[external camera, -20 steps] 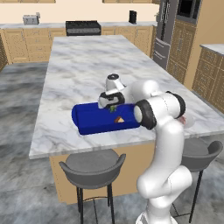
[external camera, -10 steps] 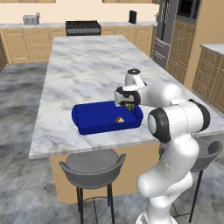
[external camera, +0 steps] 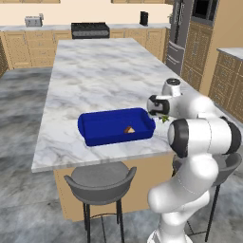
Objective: Create a steak meal by picking up the steak and asparagus from the tray and placing them on the plate. Leave the mushroom on the tray.
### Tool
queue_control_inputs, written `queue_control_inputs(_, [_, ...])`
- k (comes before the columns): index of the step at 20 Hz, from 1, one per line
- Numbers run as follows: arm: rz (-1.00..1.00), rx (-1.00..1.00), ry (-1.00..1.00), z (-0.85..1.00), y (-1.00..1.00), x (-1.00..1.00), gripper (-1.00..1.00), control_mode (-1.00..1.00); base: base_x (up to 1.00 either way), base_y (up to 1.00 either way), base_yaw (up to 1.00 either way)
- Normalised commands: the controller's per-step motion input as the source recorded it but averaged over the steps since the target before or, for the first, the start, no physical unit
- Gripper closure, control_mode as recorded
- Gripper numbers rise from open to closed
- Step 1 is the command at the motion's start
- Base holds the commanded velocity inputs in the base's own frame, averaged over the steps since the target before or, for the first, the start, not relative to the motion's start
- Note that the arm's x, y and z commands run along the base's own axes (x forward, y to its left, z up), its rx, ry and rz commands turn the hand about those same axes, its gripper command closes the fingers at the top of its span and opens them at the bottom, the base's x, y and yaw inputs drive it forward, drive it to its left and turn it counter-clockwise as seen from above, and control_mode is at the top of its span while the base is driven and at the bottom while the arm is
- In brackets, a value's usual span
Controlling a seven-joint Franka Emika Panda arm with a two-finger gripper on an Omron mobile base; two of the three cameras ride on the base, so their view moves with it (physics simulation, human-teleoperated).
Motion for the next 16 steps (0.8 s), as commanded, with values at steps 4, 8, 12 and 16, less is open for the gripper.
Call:
queue_control_inputs(4, [0.02, 0.0, 0.01, 0.0, -1.0, 0.0, 1.0, -1.0, 0.0, 0.0, 0.0])
queue_control_inputs(8, [0.04, 0.0, 0.04, -0.14, -1.0, 0.0, 1.0, -1.0, 0.0, 0.0, 0.0])
queue_control_inputs(12, [0.1, 0.0, 0.05, -0.36, -0.79, 0.0, 1.0, -1.0, 0.0, 0.0, 0.0])
queue_control_inputs(16, [0.15, 0.0, 0.04, -0.35, -0.5, 0.13, 1.0, -1.0, 0.0, 0.0, 0.0])
